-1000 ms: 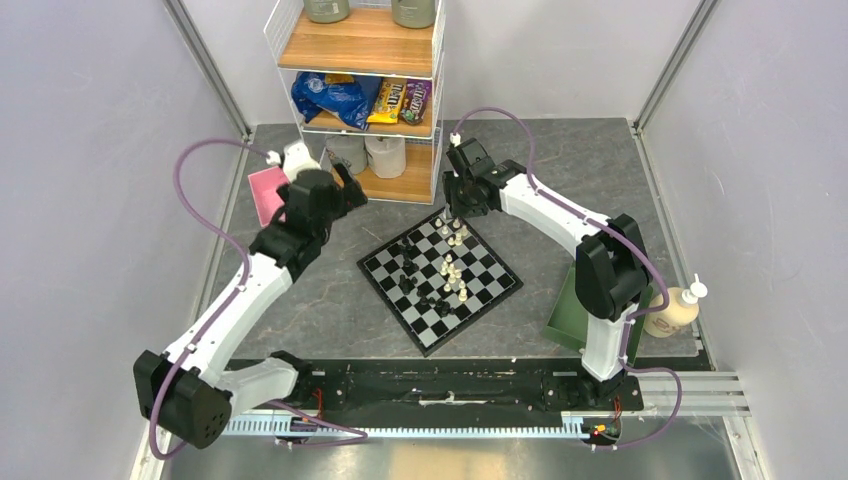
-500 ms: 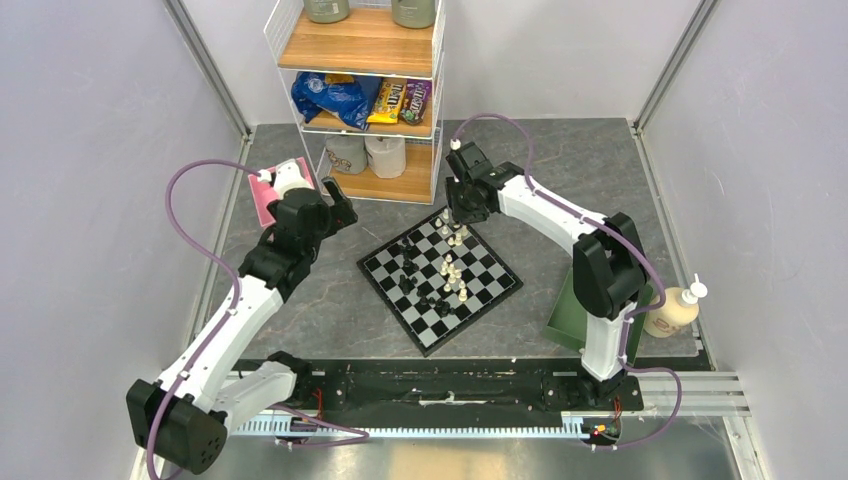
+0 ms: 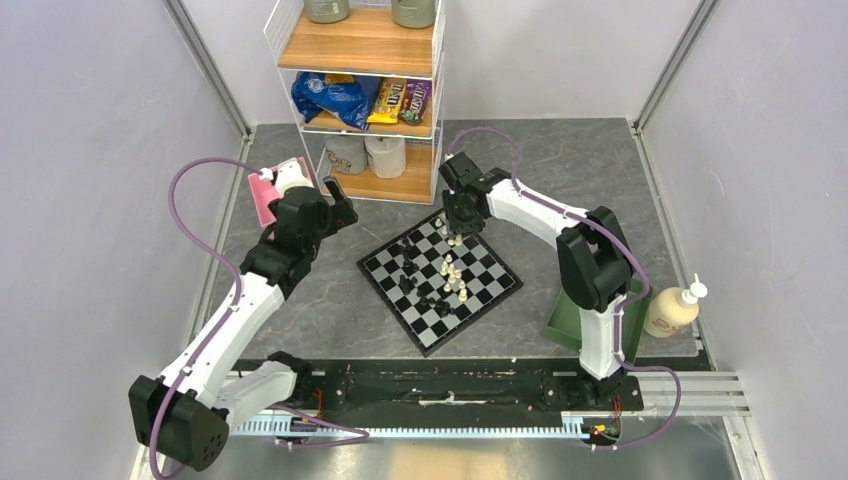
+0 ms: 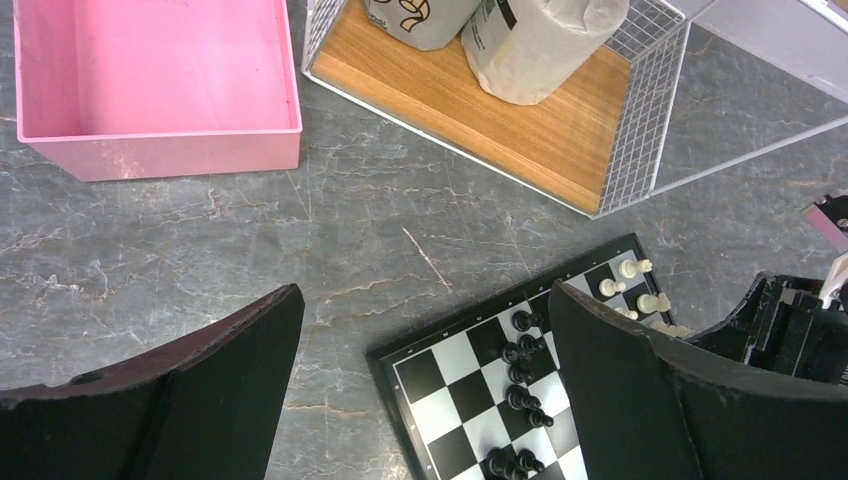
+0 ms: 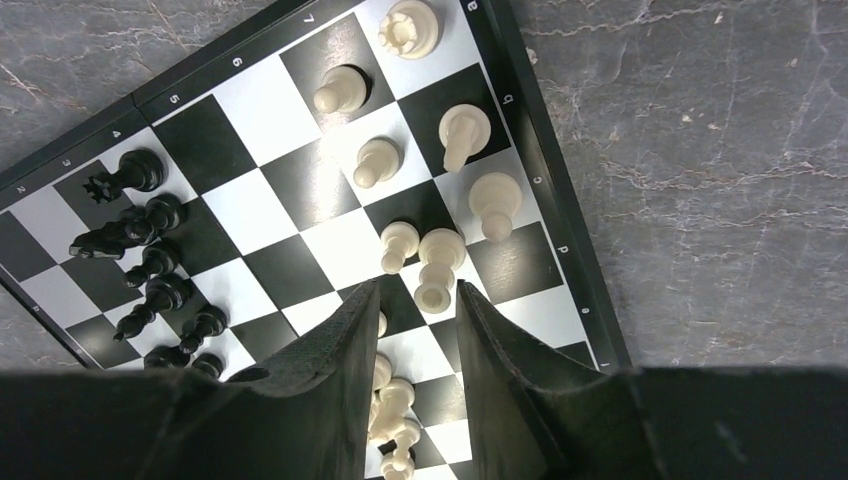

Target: Set up the chess pieces on the board

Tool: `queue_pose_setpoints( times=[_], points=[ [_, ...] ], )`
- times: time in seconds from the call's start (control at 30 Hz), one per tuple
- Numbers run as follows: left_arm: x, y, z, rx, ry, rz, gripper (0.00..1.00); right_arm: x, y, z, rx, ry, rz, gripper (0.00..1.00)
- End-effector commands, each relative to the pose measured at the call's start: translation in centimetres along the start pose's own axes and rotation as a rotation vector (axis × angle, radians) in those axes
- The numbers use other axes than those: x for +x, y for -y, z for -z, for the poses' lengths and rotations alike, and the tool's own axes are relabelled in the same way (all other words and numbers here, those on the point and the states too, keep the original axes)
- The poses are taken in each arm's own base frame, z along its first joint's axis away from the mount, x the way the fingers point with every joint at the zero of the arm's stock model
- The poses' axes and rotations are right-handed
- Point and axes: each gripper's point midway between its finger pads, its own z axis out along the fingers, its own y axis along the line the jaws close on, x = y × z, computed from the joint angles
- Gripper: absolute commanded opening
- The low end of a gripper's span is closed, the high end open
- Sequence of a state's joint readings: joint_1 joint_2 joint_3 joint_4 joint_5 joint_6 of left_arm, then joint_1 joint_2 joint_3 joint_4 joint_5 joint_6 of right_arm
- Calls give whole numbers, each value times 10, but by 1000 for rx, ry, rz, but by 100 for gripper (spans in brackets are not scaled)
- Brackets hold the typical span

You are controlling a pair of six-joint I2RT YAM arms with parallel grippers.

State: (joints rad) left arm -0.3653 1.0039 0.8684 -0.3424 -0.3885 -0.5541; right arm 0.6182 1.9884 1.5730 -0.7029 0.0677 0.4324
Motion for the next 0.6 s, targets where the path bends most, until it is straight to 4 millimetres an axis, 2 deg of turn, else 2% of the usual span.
queue_pose_setpoints(
  times=[0.0, 0.23, 0.37, 0.47, 0.57],
  points=[
    [-21, 6, 3, 22, 52, -11, 100, -6, -3, -2, 11, 11, -7, 41],
    [-18, 2, 1, 12, 45, -8, 100, -9, 1, -6, 38, 19, 1, 33],
    [-17, 0, 0, 8, 43, -6, 100, -11, 2, -4, 42, 30, 0, 32],
    [-15, -1, -2, 7, 37, -6, 100, -12, 1, -2, 35, 33, 2, 15],
    [-15, -2, -3, 4, 35, -7, 100, -11, 1, 5, 30, 41, 10, 14]
  ],
)
